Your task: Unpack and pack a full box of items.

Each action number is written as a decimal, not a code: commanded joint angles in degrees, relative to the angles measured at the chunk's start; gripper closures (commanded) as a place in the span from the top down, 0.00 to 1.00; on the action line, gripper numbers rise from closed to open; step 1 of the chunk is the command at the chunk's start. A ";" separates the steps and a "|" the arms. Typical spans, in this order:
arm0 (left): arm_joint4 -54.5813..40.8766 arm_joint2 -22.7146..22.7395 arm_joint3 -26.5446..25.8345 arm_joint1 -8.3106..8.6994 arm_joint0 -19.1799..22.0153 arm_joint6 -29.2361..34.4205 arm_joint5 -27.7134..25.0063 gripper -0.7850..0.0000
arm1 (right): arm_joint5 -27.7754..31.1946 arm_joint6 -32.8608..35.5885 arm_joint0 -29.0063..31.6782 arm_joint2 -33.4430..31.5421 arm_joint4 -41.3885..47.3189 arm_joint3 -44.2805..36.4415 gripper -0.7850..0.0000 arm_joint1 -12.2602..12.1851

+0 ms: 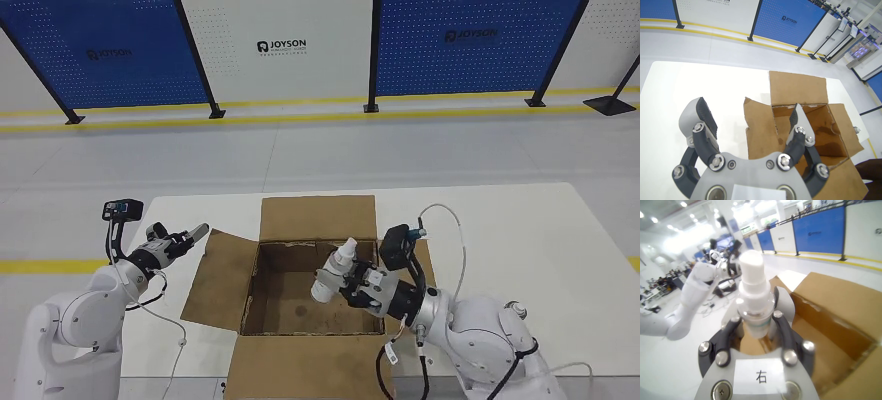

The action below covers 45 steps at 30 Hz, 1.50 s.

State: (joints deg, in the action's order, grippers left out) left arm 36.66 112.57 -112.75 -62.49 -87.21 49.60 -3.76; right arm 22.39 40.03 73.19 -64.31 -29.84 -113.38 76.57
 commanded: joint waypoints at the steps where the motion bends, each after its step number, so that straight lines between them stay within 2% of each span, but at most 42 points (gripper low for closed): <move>1: 0.00 0.00 0.00 0.00 0.00 0.00 0.00 1.00 | 0.75 2.09 -1.24 0.82 1.27 0.59 0.00 -0.06; 5: 0.00 0.00 0.00 0.00 0.00 0.00 0.00 1.00 | 0.87 2.91 -3.03 1.46 2.19 2.16 0.00 -0.15; 10: 0.00 0.00 0.00 0.00 0.00 0.00 0.00 1.00 | -3.39 1.91 -5.79 2.65 -5.76 6.10 0.00 -0.14; 15: 0.00 0.00 0.00 0.00 0.00 0.00 0.00 1.00 | -6.61 -0.79 -7.54 5.28 -9.31 10.02 0.00 0.28; 29: 0.00 0.00 0.00 0.00 0.00 0.00 0.00 1.00 | -6.46 -1.84 -7.28 5.39 -9.60 9.97 0.00 0.27; 32: 0.00 0.00 0.00 0.00 0.00 0.00 0.00 1.00 | -7.62 -2.50 -7.88 7.28 -11.84 11.15 0.00 0.49; 38: 0.00 0.00 0.00 0.00 0.00 0.00 0.00 1.00 | -20.16 -5.09 -14.05 16.07 -14.27 20.16 0.00 3.23; 41: 0.00 0.00 0.00 0.00 0.00 0.00 0.00 1.00 | -26.65 -2.78 -18.93 21.15 -12.75 25.61 0.00 5.41; 45: 0.00 0.00 0.00 0.00 0.00 0.00 0.00 1.00 | -31.04 -0.54 -25.59 26.89 -12.29 32.54 0.00 8.35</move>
State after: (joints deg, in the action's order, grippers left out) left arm 36.66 112.57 -112.75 -62.49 -87.21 49.60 -3.76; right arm -7.67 39.12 49.38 -38.86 -41.53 -82.58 84.27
